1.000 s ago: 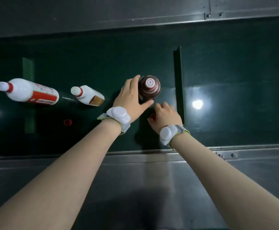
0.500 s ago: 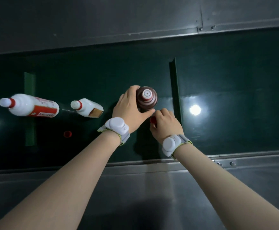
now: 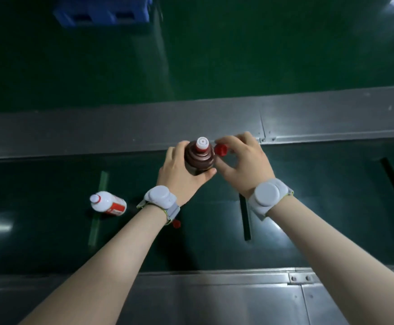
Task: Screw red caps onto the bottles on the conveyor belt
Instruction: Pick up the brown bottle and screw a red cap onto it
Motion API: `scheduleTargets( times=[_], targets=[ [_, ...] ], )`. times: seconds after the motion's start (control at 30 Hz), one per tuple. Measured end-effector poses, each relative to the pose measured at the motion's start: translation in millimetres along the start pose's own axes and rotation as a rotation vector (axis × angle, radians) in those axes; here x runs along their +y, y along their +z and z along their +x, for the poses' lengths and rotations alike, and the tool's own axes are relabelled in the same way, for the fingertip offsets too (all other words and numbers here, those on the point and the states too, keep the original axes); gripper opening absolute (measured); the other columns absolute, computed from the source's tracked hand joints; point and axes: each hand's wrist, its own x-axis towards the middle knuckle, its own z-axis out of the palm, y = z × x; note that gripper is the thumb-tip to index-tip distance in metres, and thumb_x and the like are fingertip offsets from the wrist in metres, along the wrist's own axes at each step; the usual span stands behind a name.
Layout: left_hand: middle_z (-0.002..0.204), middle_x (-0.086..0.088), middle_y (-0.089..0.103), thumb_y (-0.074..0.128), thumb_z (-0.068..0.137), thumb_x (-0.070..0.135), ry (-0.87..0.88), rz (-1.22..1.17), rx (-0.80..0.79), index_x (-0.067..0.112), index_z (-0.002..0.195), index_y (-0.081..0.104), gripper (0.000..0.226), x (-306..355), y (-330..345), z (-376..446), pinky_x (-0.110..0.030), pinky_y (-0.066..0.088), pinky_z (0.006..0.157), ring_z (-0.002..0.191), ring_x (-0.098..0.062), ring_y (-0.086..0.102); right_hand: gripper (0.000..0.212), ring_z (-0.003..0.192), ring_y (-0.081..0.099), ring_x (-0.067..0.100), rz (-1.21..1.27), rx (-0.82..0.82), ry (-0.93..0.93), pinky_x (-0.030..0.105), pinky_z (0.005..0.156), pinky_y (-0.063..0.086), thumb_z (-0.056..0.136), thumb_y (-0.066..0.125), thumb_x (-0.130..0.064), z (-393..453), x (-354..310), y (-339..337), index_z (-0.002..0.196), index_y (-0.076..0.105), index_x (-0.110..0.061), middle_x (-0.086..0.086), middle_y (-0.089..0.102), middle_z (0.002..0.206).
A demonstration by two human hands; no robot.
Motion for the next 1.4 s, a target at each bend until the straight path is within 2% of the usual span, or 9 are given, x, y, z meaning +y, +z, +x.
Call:
scheduleTargets(
  times=[0.2, 0.33, 0.47, 0.63, 0.77, 0.97, 1.13, 1.27, 1.4],
  targets=[
    [0.120, 0.008, 0.057, 0.084, 0.065, 0.075, 0.058, 0.004, 0.038, 0.039, 0.129, 0.048, 0.081, 53.8, -87.4, -3.1, -0.030, 0.045, 0.079, 0.102, -0.023, 0.065, 0.026, 0.094, 0.067, 0.014, 0.105, 0.104, -0.181, 0.042, 0.085, 0.059, 0.091, 0.075, -0.027, 10.6, -86.7, -86.7, 0.116, 0.069, -0.022, -0.005, 0.068, 0.109],
    [0.120, 0.006, 0.057, 0.085, 0.067, 0.073, 0.087, -0.026, 0.051, 0.037, 0.128, 0.051, 0.079, 80.5, -137.2, -14.3, -0.035, 0.050, 0.083, 0.106, -0.023, 0.064, 0.024, 0.093, 0.069, 0.009, 0.144, 0.147, -0.277, 0.037, 0.085, 0.059, 0.091, 0.076, -0.028, 6.8, -136.2, -125.7, 0.111, 0.064, -0.021, -0.013, 0.073, 0.103],
    [0.118, 0.004, 0.058, 0.085, 0.070, 0.072, 0.148, -0.013, 0.071, 0.032, 0.126, 0.052, 0.077, 99.3, -177.8, -29.4, -0.038, 0.052, 0.084, 0.105, -0.022, 0.065, 0.027, 0.094, 0.073, 0.001, 0.163, 0.077, -0.333, 0.029, 0.089, 0.060, 0.090, 0.080, -0.032, -2.2, -179.7, -146.7, 0.105, 0.062, -0.019, -0.016, 0.077, 0.099],
    [0.114, 0.005, 0.059, 0.085, 0.068, 0.073, 0.174, 0.001, 0.109, 0.030, 0.123, 0.052, 0.077, 116.8, -214.8, -48.9, -0.043, 0.056, 0.085, 0.102, -0.024, 0.065, 0.032, 0.101, 0.074, 0.009, 0.088, 0.001, -0.363, 0.037, 0.094, 0.060, 0.092, 0.079, -0.024, -16.2, -219.2, -165.3, 0.120, 0.065, -0.019, -0.007, 0.078, 0.109],
    [0.119, 0.004, 0.059, 0.087, 0.067, 0.070, 0.182, -0.057, 0.086, 0.031, 0.123, 0.053, 0.076, 124.2, -238.7, -60.1, -0.040, 0.054, 0.089, 0.105, -0.022, 0.063, 0.033, 0.099, 0.071, -0.001, 0.066, -0.022, -0.385, 0.027, 0.098, 0.058, 0.092, 0.079, -0.021, -27.5, -241.6, -183.8, 0.125, 0.074, -0.024, -0.011, 0.079, 0.111],
    [0.122, 0.007, 0.063, 0.090, 0.061, 0.067, 0.174, -0.171, -0.009, 0.034, 0.123, 0.056, 0.077, 139.4, -262.7, -66.0, -0.045, 0.054, 0.100, 0.111, -0.019, 0.064, 0.024, 0.096, 0.071, -0.012, 0.118, -0.098, -0.344, 0.005, 0.083, 0.053, 0.092, 0.080, -0.023, -30.8, -256.1, -205.0, 0.115, 0.078, -0.030, -0.019, 0.079, 0.104],
    [0.122, 0.008, 0.065, 0.094, 0.056, 0.063, 0.176, -0.243, -0.088, 0.041, 0.118, 0.059, 0.074, 153.7, -277.4, -69.9, -0.049, 0.053, 0.104, 0.112, -0.014, 0.065, 0.025, 0.096, 0.074, -0.006, 0.095, -0.101, -0.332, 0.024, 0.093, 0.060, 0.090, 0.082, -0.027, -36.7, -265.7, -224.5, 0.114, 0.079, -0.027, -0.016, 0.080, 0.103],
    [0.120, 0.008, 0.064, 0.091, 0.053, 0.067, 0.193, -0.217, -0.093, 0.042, 0.116, 0.059, 0.075, 162.2, -281.2, -74.0, -0.048, 0.054, 0.101, 0.109, -0.014, 0.065, 0.020, 0.091, 0.073, -0.001, -0.027, -0.017, -0.304, 0.033, 0.089, 0.063, 0.087, 0.082, -0.039, -45.3, -270.6, -231.9, 0.104, 0.079, -0.028, -0.014, 0.079, 0.096],
    [0.121, 0.009, 0.062, 0.089, 0.052, 0.070, 0.210, -0.205, -0.089, 0.042, 0.120, 0.058, 0.079, 169.2, -275.5, -78.7, -0.047, 0.054, 0.102, 0.111, -0.015, 0.065, 0.046, 0.085, 0.068, 0.015, -0.191, 0.105, -0.189, 0.037, 0.076, 0.060, 0.080, 0.077, -0.066, -53.2, -272.7, -229.0, 0.094, 0.064, -0.023, -0.007, 0.070, 0.092]
  ],
)
